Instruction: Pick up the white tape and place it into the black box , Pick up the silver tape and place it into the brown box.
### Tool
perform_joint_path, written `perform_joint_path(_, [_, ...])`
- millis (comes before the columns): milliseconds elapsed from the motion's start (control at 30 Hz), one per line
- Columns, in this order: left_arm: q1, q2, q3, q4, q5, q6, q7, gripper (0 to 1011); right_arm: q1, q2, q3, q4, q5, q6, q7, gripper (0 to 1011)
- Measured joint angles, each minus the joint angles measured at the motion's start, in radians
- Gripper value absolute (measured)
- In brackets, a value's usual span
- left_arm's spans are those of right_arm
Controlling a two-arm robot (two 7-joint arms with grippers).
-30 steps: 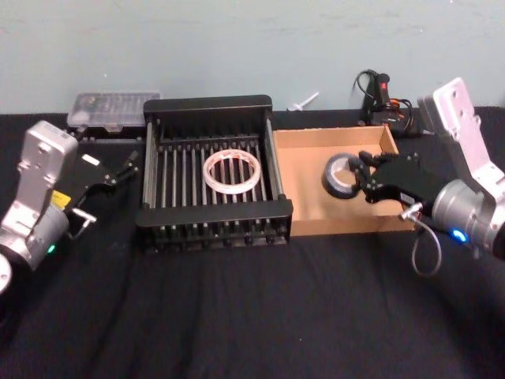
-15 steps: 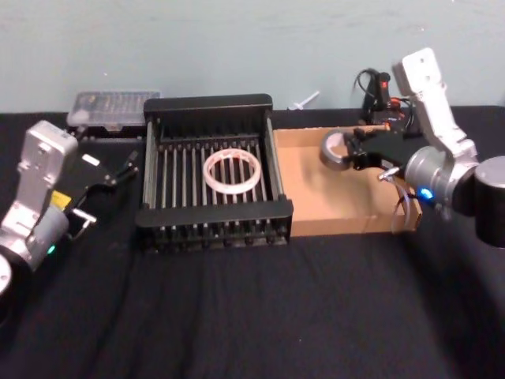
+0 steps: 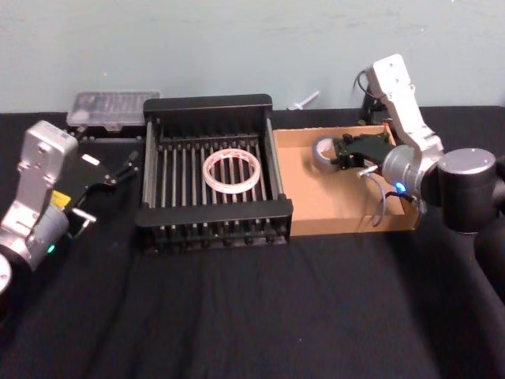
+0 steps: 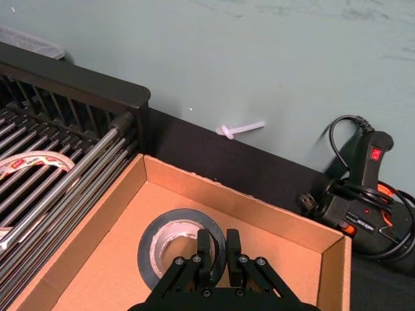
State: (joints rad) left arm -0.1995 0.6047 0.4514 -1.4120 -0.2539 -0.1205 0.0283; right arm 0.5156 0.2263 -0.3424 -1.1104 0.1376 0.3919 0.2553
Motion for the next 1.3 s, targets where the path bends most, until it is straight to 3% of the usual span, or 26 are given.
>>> perform_joint_path(500, [0.000,0.000,0.000,0.000,0.000,0.000,0.000,1001,0.002,-0.002,-0.002,0.004,-0.006,-0.003,0.001,188])
perform_joint_path(1300, [0.000,0.000,0.000,0.000,0.000,0.000,0.000,1001,0.000,0.000,-0.001,0.000,-0.001,-0.001,0.002,940])
